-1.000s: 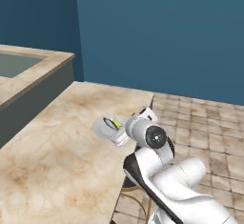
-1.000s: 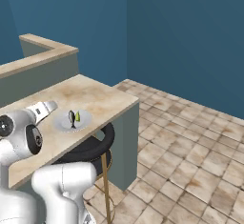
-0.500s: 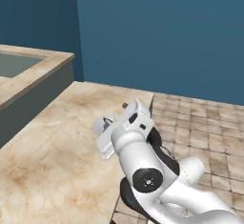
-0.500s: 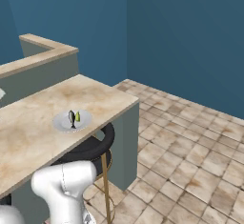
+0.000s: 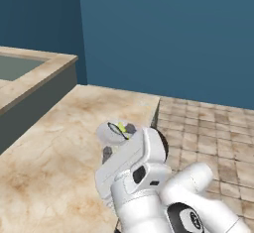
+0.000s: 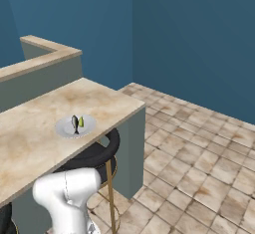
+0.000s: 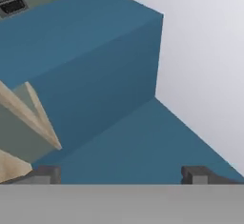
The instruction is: Take the lemon wedge from the fridge and place it on the plate with fish on the dining counter.
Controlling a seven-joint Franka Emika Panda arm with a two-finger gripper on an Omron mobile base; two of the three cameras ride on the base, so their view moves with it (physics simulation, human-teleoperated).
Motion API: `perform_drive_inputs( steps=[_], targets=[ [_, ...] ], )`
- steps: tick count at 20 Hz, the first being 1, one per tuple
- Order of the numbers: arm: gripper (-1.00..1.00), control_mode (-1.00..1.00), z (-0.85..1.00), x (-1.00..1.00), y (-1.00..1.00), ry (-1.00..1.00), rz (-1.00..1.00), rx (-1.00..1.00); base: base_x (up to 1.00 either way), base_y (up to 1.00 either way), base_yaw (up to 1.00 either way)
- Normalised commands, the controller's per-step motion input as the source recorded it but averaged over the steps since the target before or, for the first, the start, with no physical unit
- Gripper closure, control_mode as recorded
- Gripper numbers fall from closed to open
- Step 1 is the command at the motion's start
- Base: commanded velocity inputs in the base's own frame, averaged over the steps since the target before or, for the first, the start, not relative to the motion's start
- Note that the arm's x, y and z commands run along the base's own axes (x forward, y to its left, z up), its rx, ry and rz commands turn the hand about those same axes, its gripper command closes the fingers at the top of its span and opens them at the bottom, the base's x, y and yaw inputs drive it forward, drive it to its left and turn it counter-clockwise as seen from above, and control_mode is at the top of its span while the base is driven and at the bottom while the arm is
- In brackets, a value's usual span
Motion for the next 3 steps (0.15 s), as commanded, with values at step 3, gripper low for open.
perform_drive_inputs(
  steps=[3],
  targets=[
    [-1.0, -1.0, -1.0, -0.65, -1.0, -0.55, 0.0, 0.31, 0.0, 0.0, 0.0]
  ],
)
